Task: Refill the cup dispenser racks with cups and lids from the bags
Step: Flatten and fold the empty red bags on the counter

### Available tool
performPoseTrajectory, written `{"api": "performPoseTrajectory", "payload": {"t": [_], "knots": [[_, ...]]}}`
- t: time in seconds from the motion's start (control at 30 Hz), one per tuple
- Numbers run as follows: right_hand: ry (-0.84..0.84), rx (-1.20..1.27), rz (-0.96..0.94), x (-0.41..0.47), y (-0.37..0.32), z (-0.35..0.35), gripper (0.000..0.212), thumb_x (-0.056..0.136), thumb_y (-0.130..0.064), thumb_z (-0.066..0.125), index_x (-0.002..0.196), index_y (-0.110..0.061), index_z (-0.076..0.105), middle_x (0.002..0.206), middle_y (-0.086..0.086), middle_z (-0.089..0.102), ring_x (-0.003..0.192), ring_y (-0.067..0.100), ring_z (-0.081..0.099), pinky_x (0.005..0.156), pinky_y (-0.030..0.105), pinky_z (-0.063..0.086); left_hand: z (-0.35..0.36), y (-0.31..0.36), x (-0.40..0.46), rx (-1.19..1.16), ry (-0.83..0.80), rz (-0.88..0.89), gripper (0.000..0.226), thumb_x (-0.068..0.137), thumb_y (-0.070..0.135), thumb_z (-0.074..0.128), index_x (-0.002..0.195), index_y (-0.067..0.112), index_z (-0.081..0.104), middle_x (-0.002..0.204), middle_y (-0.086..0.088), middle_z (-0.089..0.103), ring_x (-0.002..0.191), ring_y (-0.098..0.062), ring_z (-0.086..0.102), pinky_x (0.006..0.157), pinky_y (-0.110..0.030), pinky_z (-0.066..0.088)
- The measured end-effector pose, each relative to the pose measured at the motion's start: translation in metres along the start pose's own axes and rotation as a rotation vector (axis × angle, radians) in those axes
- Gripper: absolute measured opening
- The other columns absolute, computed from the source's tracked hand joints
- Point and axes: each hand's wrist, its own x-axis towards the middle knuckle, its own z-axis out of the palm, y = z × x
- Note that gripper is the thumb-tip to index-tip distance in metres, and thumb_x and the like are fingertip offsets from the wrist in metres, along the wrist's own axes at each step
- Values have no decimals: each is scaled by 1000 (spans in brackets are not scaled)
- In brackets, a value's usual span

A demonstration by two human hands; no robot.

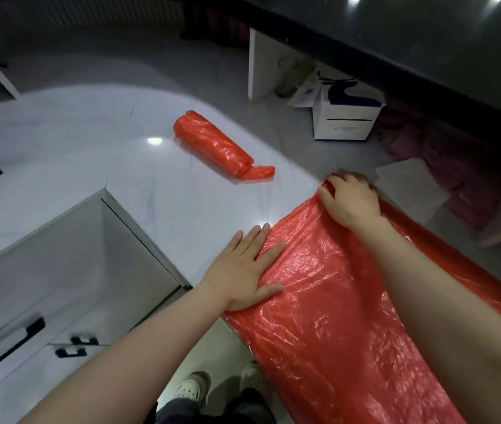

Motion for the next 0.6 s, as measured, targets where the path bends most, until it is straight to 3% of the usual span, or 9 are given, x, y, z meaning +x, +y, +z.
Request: {"api": "performPoseTrajectory", "payload": {"t": [0.1,0.17,0.4,0.6], "knots": [[56,-49,-121,1,-2,1,35,96,-39,39,114,-22,63,126,-1,59,119,28,46,97,44,34,0,0,0,-6,6,1,82,75,82,-5,145,41,-21,151,0,-30,141,-16,-28,114,-37,-19],[33,-21,-121,1,-1,3,35,97,-39,38,117,-23,61,129,-3,58,121,26,46,101,45,32,0,0,-1,-7,9,2,81,76,81,-4,144,41,-21,151,0,-30,140,-16,-28,114,-37,-20],[-59,25,-57,-5,-1,25,54,96,-48,32,146,-27,29,158,-5,23,145,22,16,114,57,11,-2,-5,-4,-72,20,-2,75,77,78,-7,141,43,-23,152,3,-28,140,-12,-27,114,-33,-20],[-100,26,-90,2,6,26,58,94,-51,29,147,-30,23,159,-4,17,146,20,10,115,58,10,0,-12,-15,-16,20,27,78,79,76,-4,144,37,-22,154,4,-27,139,-15,-28,110,-31,-25]]}}
